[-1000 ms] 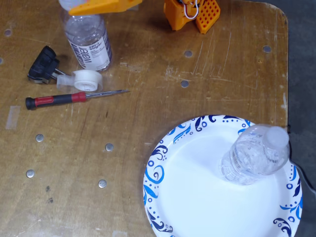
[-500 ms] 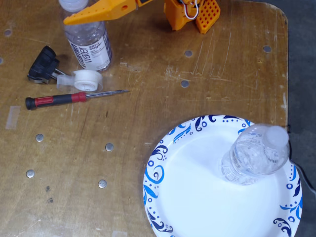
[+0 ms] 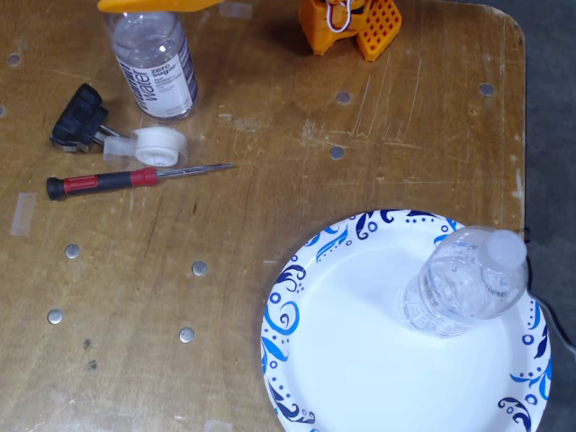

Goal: Move the bottles to the plate

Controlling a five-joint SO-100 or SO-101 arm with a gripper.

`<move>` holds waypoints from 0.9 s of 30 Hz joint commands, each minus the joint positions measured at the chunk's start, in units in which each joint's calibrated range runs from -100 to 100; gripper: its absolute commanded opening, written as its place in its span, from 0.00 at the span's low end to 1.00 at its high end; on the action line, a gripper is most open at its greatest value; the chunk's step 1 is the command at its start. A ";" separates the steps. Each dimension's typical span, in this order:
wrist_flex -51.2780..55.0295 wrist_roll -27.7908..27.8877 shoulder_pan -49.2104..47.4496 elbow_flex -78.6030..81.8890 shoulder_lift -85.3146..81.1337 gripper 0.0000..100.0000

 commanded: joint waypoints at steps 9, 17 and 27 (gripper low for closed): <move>-1.01 0.11 1.82 -1.66 0.14 0.01; -0.22 -1.35 1.71 -8.51 0.48 0.01; -0.05 -3.33 -4.00 -24.36 5.45 0.01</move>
